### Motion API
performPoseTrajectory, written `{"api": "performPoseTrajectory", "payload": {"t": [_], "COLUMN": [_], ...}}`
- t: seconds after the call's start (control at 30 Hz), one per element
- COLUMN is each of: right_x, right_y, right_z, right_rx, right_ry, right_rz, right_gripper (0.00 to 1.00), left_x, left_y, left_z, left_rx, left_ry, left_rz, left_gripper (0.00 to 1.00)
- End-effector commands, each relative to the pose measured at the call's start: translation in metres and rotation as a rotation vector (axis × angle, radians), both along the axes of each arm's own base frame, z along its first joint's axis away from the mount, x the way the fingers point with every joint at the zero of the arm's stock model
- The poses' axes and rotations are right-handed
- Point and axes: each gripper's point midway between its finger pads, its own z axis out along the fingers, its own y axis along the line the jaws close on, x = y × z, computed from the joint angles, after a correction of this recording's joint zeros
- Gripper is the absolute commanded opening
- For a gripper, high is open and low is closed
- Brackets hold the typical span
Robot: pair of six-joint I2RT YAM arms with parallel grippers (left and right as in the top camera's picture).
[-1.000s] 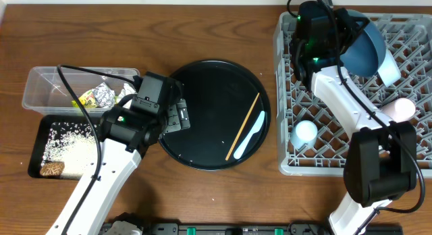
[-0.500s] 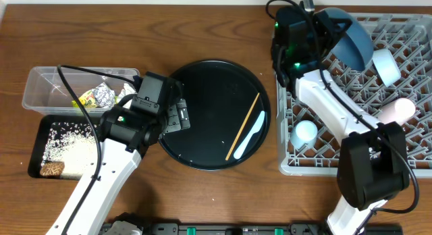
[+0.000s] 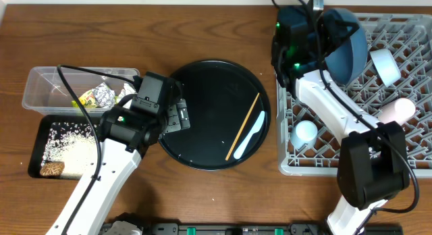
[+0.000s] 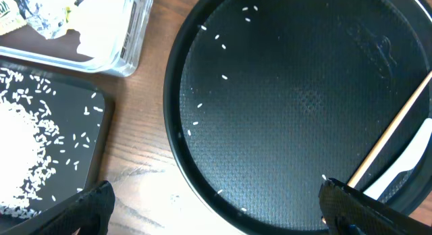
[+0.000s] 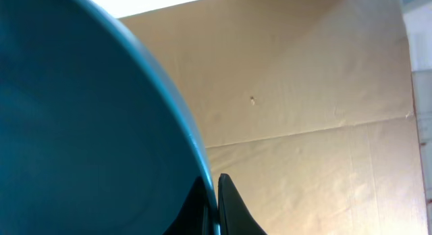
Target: Sort waste into correct bins and load items into the dishwasher rack
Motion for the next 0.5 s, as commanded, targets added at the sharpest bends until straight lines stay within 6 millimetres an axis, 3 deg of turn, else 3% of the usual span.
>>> {"api": "performPoseTrajectory", "payload": {"t": [0.0, 0.17, 0.33, 0.47], "right_x": [-0.005, -0.019, -0.03, -0.032], "right_y": [-0.022, -0.065, -0.103, -0.112], "right_z": [0.017, 0.054, 0.051, 0.047], "right_rx": [-0.019, -0.003, -0.008, -0.001], "right_ry": [0.052, -0.041, 0.009, -0.003], "right_rz": [-0.073, -0.139, -0.24, -0.268], "right_gripper": [0.01, 0.01, 0.01, 0.01], "left_x": [-0.001, -0.001, -0.001, -0.001], "left_y": [0.004, 0.004, 0.004, 0.004], "left_z": [-0.004, -0.004, -0.004, -0.004], "left_rx": [0.025, 0.025, 0.025, 0.025], "left_ry": [0.009, 0.009, 0.009, 0.009], "left_rz": [0.001, 0.001, 0.001, 0.001], "left_gripper": [0.98, 0.98, 0.98, 0.98]}}
